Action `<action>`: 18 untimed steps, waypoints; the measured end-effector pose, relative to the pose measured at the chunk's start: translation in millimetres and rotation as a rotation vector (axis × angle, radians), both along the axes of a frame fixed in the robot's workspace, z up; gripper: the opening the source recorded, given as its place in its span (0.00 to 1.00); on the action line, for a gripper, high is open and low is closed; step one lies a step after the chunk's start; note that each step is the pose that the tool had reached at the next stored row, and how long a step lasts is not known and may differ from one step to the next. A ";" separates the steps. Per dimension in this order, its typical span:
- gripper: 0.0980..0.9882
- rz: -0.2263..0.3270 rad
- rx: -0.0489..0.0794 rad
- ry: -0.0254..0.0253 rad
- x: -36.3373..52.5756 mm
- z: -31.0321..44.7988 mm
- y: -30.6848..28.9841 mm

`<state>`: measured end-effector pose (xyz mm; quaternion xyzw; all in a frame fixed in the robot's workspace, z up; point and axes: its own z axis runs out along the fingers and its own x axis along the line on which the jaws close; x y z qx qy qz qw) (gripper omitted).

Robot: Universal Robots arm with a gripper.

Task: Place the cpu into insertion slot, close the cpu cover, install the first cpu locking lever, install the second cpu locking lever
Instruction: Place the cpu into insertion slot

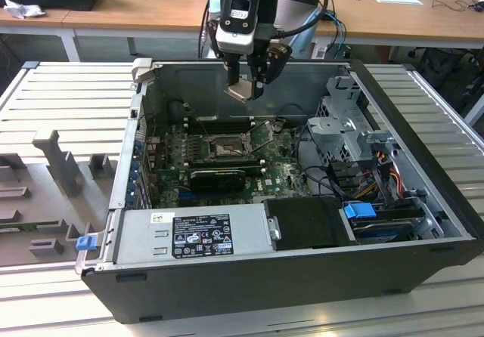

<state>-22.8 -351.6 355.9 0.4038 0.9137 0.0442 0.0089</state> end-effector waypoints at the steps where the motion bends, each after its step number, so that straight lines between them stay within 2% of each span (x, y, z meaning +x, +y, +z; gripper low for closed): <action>1: 0.48 -0.006 0.000 0.0000 0.0 -0.1 0.0; 5: 0.48 -0.023 0.000 0.0000 0.0 -0.2 0.0; 13: 0.48 -0.091 0.000 -0.0001 0.0 -0.7 0.0; 18: 0.48 -0.156 0.000 0.0000 0.0 -1.4 0.0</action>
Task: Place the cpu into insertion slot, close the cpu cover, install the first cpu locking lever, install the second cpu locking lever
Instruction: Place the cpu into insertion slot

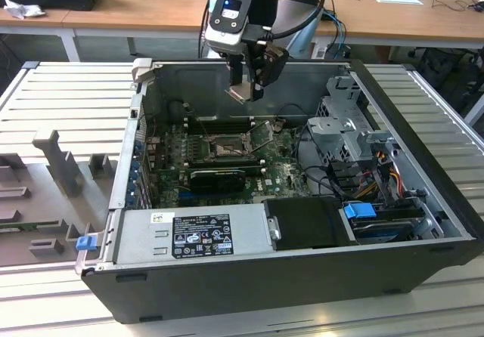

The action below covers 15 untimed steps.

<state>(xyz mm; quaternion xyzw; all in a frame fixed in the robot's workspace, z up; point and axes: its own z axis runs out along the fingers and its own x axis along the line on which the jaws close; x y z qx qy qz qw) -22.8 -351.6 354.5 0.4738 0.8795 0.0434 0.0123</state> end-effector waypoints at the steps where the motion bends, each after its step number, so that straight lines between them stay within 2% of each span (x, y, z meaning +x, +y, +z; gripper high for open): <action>1: 0.48 -0.010 0.000 0.0000 -0.4 -0.1 0.0; 15: 0.48 -0.108 0.000 0.0000 -2.3 -0.9 0.0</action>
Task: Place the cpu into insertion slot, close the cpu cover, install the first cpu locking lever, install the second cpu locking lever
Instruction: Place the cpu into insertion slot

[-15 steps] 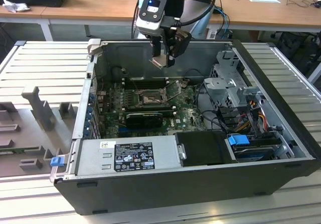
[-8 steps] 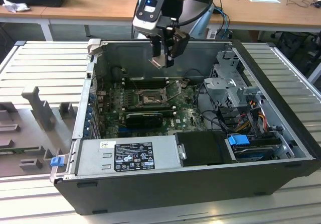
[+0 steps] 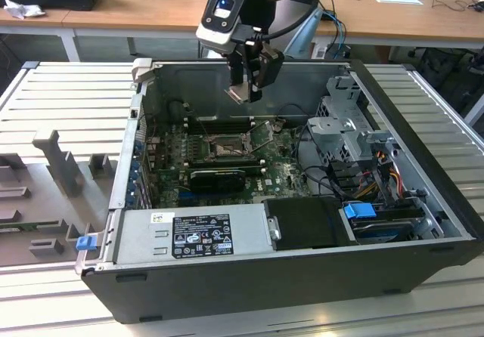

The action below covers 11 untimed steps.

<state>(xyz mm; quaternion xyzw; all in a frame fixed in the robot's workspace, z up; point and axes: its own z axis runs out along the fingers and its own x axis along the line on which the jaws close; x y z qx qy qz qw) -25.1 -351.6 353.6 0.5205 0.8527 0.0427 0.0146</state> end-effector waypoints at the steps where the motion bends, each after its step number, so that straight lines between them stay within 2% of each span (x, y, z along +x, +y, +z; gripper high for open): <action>1: 0.48 -0.005 0.000 0.0000 0.0 -0.1 0.0; 11: 0.48 -0.056 0.000 0.0000 0.0 -0.5 0.0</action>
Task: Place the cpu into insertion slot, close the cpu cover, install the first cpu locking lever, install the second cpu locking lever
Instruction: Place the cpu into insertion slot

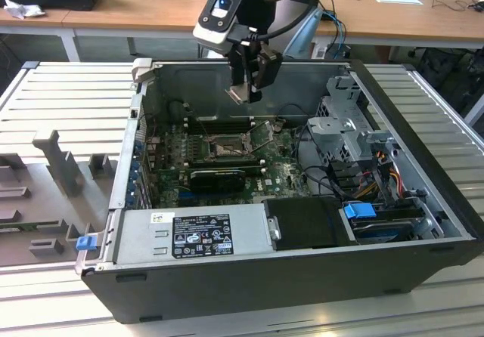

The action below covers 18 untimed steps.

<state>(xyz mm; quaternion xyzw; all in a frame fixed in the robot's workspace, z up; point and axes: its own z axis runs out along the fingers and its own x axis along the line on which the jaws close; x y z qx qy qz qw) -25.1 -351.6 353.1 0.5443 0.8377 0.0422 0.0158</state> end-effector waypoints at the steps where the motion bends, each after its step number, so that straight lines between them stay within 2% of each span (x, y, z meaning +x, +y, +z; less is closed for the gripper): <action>1: 0.48 -0.005 0.000 0.0000 0.0 -0.1 0.0; 12: 0.48 -0.073 0.000 0.0000 0.0 -0.8 0.0; 18: 0.48 -0.203 0.000 0.0000 0.0 -2.3 0.0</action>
